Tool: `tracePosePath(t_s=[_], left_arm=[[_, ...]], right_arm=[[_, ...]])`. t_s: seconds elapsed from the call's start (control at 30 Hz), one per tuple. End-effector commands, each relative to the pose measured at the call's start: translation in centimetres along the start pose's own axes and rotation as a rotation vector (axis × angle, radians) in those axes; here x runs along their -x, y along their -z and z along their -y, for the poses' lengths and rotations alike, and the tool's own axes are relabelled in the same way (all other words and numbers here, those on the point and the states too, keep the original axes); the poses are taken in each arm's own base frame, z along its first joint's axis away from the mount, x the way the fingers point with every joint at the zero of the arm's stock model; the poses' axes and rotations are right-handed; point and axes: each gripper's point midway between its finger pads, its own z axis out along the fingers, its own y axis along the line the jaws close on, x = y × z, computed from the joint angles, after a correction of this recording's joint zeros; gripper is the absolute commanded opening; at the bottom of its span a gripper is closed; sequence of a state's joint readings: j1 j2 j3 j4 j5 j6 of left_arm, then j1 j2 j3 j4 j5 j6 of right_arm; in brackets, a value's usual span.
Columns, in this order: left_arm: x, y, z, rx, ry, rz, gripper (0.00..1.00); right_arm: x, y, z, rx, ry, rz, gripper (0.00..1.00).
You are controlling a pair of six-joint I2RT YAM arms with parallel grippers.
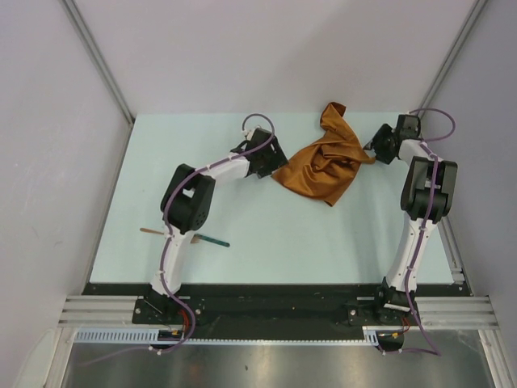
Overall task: Fold the napkin into a case and place the utensils inside
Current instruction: Pick up the crumpled napkin from the center of the board.
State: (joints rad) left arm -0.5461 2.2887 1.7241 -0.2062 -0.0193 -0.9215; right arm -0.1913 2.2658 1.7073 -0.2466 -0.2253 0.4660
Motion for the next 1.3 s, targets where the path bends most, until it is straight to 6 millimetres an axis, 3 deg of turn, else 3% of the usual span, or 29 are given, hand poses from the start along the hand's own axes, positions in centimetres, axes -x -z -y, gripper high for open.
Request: tracePosePath(t_s=[0.0, 0.17, 0.27, 0.37, 0.4, 0.47, 0.5, 0.57, 0.6, 0.67, 0.73, 0.77, 0.8, 0.83, 0.87, 0.9, 0.93, 0.97, 1.0, 1.03, 1.07, 1.1, 1.13, 1.17, 1.2, 1.23, 1.27], left_arm=[[-0.5, 1.8, -2.0, 0.097, -0.171, 0.015, 0.82], [-3.6, 1.4, -1.2, 0.042, -0.219, -0.095, 0.88], [-5.1, 1.0, -1.1, 0.015, -0.193, -0.165, 0.81], [-5.0, 0.5, -1.0, 0.01, -0.182, -0.172, 0.6], [-4.7, 0.5, -0.5, -0.01, -0.178, -0.168, 0.48], [-3.8, 0.8, 0.4, -0.037, -0.183, -0.152, 0.38], [-2.6, 1.1, 1.4, -0.057, -0.189, -0.122, 0.25], [-0.1, 2.6, 3.2, -0.099, -0.224, -0.067, 0.16], [1.7, 3.7, 4.4, -0.119, -0.275, -0.023, 0.02], [4.7, 6.5, 6.2, -0.124, -0.342, 0.056, 0.0], [7.3, 9.2, 7.0, -0.105, -0.453, 0.141, 0.0], [9.1, 12.4, 8.4, -0.126, -0.48, 0.205, 0.0], [9.6, 13.8, 8.4, -0.115, -0.538, 0.229, 0.0], [10.7, 15.6, 8.7, -0.105, -0.559, 0.276, 0.0], [11.3, 17.1, 9.0, -0.108, -0.581, 0.306, 0.0], [12.5, 20.7, 9.8, -0.129, -0.611, 0.368, 0.0], [13.0, 22.4, 10.1, -0.14, -0.624, 0.396, 0.0], [13.3, 24.0, 10.5, -0.155, -0.639, 0.423, 0.0], [13.9, 27.7, 11.4, -0.19, -0.668, 0.484, 0.0], [14.0, 29.5, 11.8, -0.207, -0.682, 0.514, 0.0], [14.0, 31.7, 12.4, -0.241, -0.701, 0.543, 0.0], [13.6, 33.4, 13.0, -0.276, -0.728, 0.565, 0.0], [13.8, 37.9, 13.8, -0.339, -0.73, 0.629, 0.0], [13.1, 40.3, 14.9, -0.42, -0.75, 0.653, 0.0], [12.4, 41.7, 15.1, -0.464, -0.771, 0.666, 0.0], [12.0, 46.7, 15.5, -0.551, -0.776, 0.738, 0.0], [11.8, 48.9, 15.9, -0.608, -0.775, 0.78, 0.0]], right_arm=[[-2.2, -1.1, -0.1, 0.049, 0.029, -0.065, 0.44], [-1.8, -1.1, -1.0, 0.108, 0.042, -0.064, 0.36], [-1.0, -0.4, -2.1, 0.141, 0.047, -0.049, 0.29], [0.3, 0.8, -3.5, 0.178, 0.043, -0.022, 0.22], [0.6, 1.1, -4.1, 0.193, 0.039, -0.016, 0.19], [1.6, 1.9, -5.0, 0.21, 0.046, 0.008, 0.15], [1.7, 2.2, -5.4, 0.218, 0.046, 0.0, 0.1], [3.1, 3.2, -6.6, 0.237, 0.071, 0.025, 0.05], [3.8, 4.2, -7.0, 0.231, 0.079, 0.034, 0.0], [5.5, 5.9, -7.9, 0.222, 0.13, 0.073, 0.0], [7.2, 9.0, -8.0, 0.167, 0.157, 0.118, 0.0], [7.9, 10.3, -8.1, 0.149, 0.187, 0.142, 0.0], [8.5, 11.8, -7.6, 0.093, 0.196, 0.17, 0.0], [9.9, 15.3, -8.7, 0.088, 0.222, 0.237, 0.0], [10.1, 17.0, -8.6, 0.064, 0.248, 0.267, 0.0], [10.5, 18.8, -8.2, 0.027, 0.256, 0.298, 0.0], [11.6, 23.4, -9.5, 0.039, 0.276, 0.382, 0.0], [11.6, 25.2, -9.7, 0.034, 0.287, 0.409, 0.0], [10.9, 26.4, -9.2, 0.016, 0.301, 0.417, 0.0], [10.9, 28.8, -9.5, 0.016, 0.307, 0.459, 0.0], [10.9, 33.5, -10.3, 0.035, 0.311, 0.543, 0.0], [10.1, 35.4, -10.2, 0.041, 0.322, 0.567, 0.0], [9.6, 37.6, -10.4, 0.054, 0.336, 0.605, 0.0], [8.9, 43.2, -11.4, 0.096, 0.359, 0.714, 0.0], [8.1, 44.8, -11.3, 0.101, 0.37, 0.749, 0.0], [7.6, 47.3, -11.5, 0.112, 0.377, 0.799, 0.0], [6.3, 52.0, -12.0, 0.15, 0.391, 0.89, 0.0]])
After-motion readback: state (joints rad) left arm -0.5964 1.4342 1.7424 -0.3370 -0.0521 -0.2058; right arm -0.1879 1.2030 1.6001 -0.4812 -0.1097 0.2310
